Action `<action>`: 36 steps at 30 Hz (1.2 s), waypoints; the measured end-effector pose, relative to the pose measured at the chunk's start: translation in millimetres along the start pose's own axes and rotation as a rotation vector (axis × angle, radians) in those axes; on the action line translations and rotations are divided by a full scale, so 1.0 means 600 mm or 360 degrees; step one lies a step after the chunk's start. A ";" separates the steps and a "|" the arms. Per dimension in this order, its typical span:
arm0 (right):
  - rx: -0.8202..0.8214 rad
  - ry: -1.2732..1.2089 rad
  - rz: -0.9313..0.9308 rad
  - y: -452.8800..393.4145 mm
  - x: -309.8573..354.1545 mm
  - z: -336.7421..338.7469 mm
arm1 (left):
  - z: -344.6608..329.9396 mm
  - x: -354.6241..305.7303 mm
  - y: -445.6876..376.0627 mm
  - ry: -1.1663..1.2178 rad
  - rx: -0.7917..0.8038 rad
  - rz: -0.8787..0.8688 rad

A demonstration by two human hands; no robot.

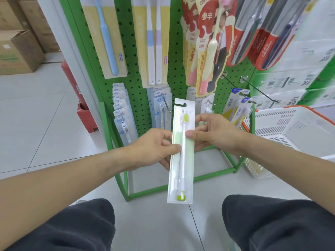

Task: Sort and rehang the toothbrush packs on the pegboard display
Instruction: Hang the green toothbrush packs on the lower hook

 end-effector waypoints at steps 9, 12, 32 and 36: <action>-0.0119 0.0051 0.0117 0.005 0.011 0.001 | -0.033 0.027 0.016 -0.0156 0.0513 0.0269; 0.0014 0.0134 0.0036 0.012 0.006 -0.018 | -0.030 0.026 0.009 -0.0072 0.0377 0.0208; 0.0286 0.0216 -0.0185 0.039 -0.015 -0.043 | -0.030 0.033 0.029 0.0079 0.0619 0.0229; 0.0185 0.0234 -0.0195 0.038 -0.019 -0.046 | -0.024 0.029 0.030 -0.0009 0.0539 0.0211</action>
Point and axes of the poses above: each hand's wrist, its own y-axis away from the middle knuckle, its own z-axis out of the back of the hand, x = y × z, the point moved 6 cm from there along -y, towards the middle knuckle
